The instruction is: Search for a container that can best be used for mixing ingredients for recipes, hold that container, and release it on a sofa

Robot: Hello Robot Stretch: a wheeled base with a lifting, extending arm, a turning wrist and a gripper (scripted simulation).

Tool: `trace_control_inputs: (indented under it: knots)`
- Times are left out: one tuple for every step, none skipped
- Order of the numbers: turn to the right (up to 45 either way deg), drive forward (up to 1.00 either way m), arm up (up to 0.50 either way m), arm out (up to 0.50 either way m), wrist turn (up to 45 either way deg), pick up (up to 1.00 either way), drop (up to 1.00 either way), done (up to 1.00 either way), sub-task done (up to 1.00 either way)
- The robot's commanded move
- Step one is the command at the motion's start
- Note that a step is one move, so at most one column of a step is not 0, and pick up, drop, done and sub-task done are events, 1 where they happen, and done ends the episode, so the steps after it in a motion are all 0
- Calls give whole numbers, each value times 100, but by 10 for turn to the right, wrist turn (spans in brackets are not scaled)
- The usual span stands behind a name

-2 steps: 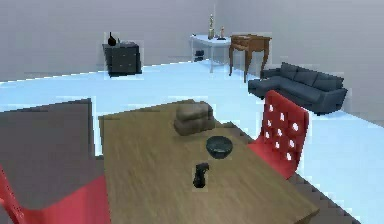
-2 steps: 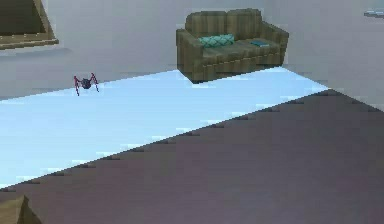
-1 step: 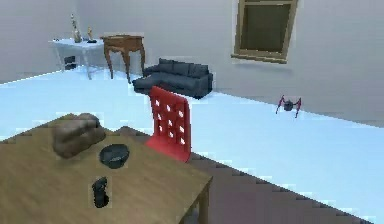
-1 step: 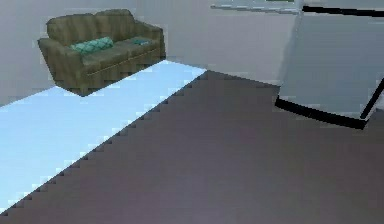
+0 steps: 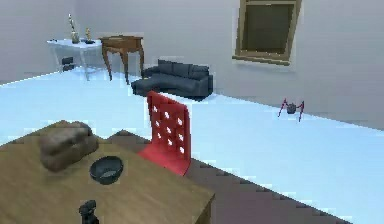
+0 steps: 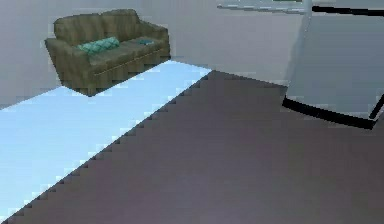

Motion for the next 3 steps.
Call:
trace_control_inputs:
  knots:
    - [-450, 0, 0, 0, 0, 0, 0, 0, 0]
    - [-450, 0, 0, 0, 0, 0, 0, 0, 0]
    - [-240, 0, 0, 0, 0, 0, 0, 0, 0]
